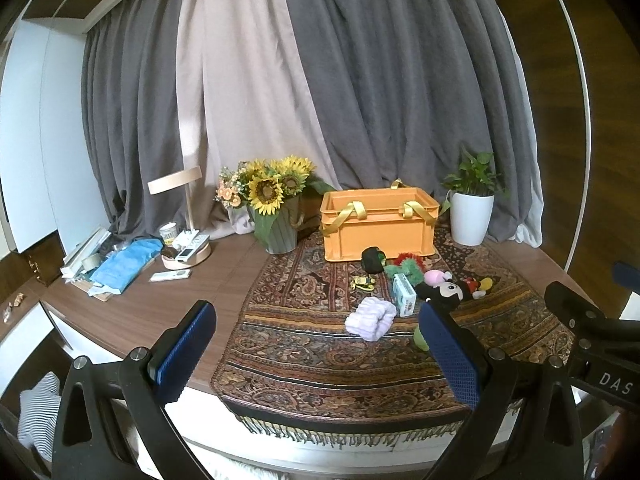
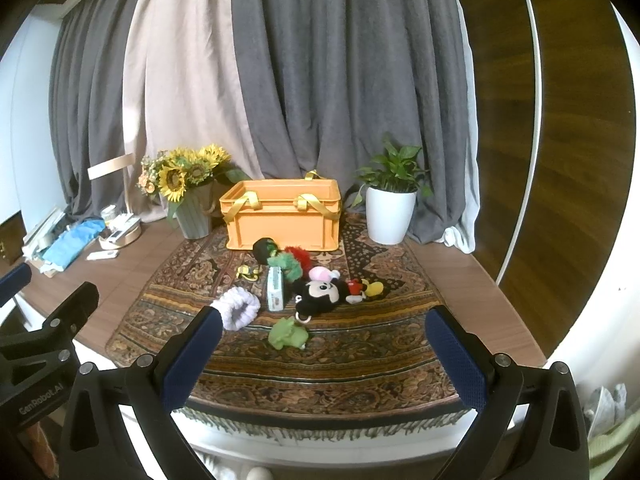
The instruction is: Organize soft objects
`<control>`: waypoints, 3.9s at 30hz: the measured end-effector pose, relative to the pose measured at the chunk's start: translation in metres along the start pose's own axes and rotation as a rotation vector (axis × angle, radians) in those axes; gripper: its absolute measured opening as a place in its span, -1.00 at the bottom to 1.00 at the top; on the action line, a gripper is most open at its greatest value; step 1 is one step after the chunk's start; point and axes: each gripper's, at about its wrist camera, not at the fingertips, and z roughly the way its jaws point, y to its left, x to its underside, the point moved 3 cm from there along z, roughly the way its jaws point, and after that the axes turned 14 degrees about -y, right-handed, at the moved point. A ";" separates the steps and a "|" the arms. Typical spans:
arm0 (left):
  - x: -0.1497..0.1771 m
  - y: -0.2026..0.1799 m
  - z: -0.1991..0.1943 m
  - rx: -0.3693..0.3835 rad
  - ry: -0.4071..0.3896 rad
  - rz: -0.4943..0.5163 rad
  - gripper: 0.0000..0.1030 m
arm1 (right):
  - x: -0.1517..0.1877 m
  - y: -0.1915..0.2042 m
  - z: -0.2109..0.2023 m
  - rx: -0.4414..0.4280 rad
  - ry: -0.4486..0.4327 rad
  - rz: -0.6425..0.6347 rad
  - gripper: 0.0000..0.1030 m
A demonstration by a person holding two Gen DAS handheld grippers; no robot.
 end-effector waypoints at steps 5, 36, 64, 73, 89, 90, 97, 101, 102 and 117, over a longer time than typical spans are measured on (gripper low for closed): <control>0.002 -0.001 0.000 0.002 0.004 0.002 1.00 | 0.000 0.001 0.000 0.000 0.001 0.000 0.99; 0.008 -0.004 0.001 0.015 0.013 0.005 1.00 | 0.004 -0.001 0.004 0.005 0.004 0.001 0.99; 0.045 -0.009 0.099 0.158 0.136 0.123 1.00 | 0.047 0.021 0.089 -0.012 0.161 0.055 0.98; 0.066 -0.018 0.162 0.277 0.212 0.152 0.87 | 0.066 0.030 0.143 0.001 0.250 0.114 0.97; 0.116 -0.049 0.252 0.490 0.403 0.181 0.55 | 0.122 0.028 0.221 0.027 0.461 0.256 0.50; 0.118 -0.050 0.254 0.498 0.408 0.181 0.54 | 0.124 0.028 0.223 0.029 0.469 0.262 0.48; 0.130 -0.057 0.276 0.553 0.469 0.174 0.35 | 0.136 0.030 0.240 0.033 0.522 0.298 0.32; 0.139 -0.060 0.285 0.590 0.512 0.156 0.26 | 0.143 0.032 0.249 0.029 0.548 0.315 0.24; 0.141 -0.061 0.287 0.598 0.521 0.153 0.22 | 0.144 0.032 0.250 0.030 0.554 0.321 0.21; 0.142 -0.060 0.290 0.636 0.535 0.137 -0.09 | 0.148 0.038 0.256 0.045 0.538 0.272 0.10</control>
